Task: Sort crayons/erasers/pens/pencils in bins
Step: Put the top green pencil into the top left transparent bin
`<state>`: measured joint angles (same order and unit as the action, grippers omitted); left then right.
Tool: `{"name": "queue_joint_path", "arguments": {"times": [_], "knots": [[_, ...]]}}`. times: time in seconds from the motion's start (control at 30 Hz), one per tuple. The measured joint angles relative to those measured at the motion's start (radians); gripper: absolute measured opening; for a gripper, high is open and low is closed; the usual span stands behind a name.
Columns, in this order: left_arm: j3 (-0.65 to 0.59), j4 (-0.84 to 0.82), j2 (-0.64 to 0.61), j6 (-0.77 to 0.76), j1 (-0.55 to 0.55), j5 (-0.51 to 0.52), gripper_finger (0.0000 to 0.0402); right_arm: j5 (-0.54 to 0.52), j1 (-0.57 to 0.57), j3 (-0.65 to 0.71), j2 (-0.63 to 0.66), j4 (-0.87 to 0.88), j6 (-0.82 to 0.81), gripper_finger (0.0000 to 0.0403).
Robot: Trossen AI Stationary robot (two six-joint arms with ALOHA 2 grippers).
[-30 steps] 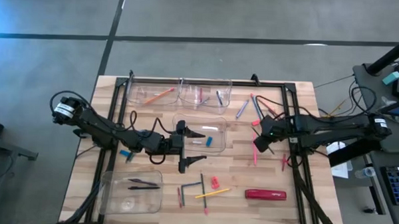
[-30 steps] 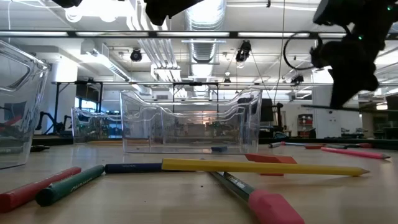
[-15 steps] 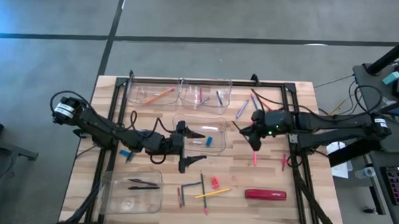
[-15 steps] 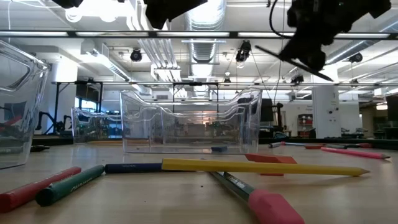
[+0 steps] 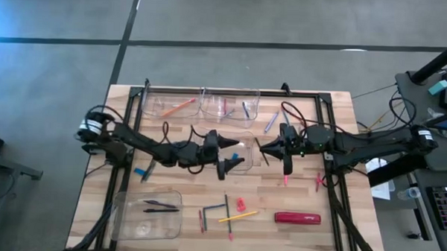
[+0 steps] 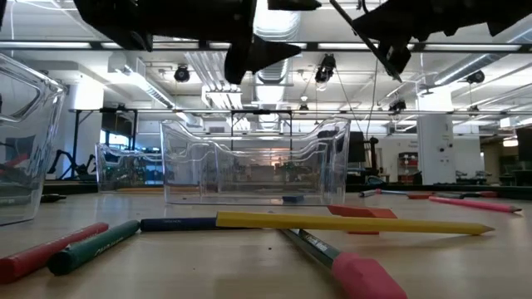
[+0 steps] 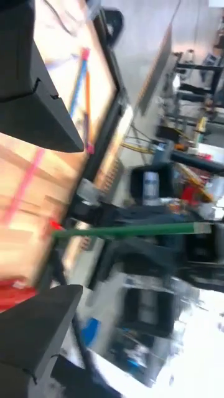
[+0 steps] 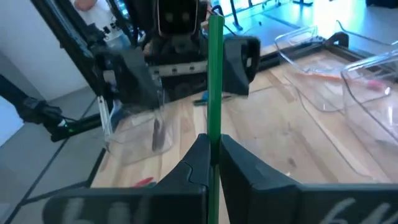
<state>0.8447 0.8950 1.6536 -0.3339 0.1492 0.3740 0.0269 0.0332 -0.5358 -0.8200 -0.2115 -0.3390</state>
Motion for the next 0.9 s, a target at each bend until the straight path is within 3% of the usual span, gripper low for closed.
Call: {"name": "queue_joint_path", "arguments": {"times": [0.23, 0.53, 0.9], "knots": [[0.038, 0.156, 0.077, -0.001, -0.009, 0.0, 0.0348, 0.0, 0.011, 0.068, 0.0, -0.06, 0.001, 0.0012], [0.152, 0.151, 0.186, -0.003, -0.037, -0.001, 0.0348, 0.0, 0.016, 0.071, -0.008, -0.083, -0.001, 0.0012], [0.196, 0.151, 0.199, -0.001, -0.047, -0.001, 0.0329, 0.003, 0.017, 0.071, -0.041, -0.114, -0.001, 0.0012]]}}
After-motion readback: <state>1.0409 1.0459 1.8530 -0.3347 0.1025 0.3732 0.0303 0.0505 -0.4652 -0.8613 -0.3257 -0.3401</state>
